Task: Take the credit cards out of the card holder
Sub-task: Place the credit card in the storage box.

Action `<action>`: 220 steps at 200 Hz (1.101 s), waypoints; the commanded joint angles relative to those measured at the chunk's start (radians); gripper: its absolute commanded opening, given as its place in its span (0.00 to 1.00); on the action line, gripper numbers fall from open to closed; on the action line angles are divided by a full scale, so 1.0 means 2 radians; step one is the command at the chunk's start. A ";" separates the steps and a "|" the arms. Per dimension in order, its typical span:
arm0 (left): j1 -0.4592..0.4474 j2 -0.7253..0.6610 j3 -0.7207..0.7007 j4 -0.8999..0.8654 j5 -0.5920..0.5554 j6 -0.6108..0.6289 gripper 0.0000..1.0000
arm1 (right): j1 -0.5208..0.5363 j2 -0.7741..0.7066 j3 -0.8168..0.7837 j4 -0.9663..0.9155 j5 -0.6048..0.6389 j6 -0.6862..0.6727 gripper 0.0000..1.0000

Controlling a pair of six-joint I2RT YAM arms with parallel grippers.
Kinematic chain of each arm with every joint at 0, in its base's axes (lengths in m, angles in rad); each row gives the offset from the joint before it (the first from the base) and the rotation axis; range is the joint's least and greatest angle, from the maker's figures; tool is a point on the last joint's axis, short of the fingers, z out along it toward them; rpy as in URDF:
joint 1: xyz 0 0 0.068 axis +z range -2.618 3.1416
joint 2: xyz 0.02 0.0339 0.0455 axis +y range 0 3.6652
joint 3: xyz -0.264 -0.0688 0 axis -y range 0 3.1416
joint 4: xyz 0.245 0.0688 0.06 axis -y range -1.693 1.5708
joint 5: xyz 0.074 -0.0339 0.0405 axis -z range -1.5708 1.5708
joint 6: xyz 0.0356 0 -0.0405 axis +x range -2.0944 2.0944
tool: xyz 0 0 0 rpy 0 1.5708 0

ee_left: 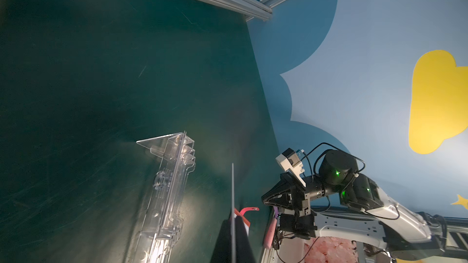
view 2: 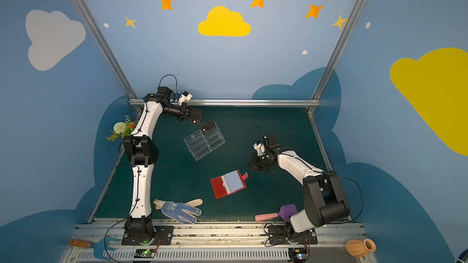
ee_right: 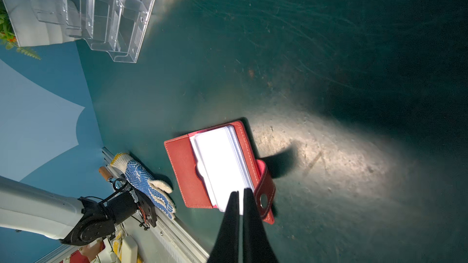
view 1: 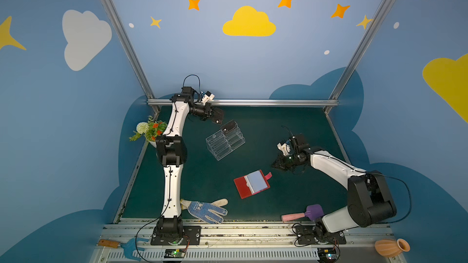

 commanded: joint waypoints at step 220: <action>-0.076 0.005 0.012 0.006 -0.218 0.130 0.04 | 0.000 0.010 -0.011 0.063 -0.073 -0.007 0.01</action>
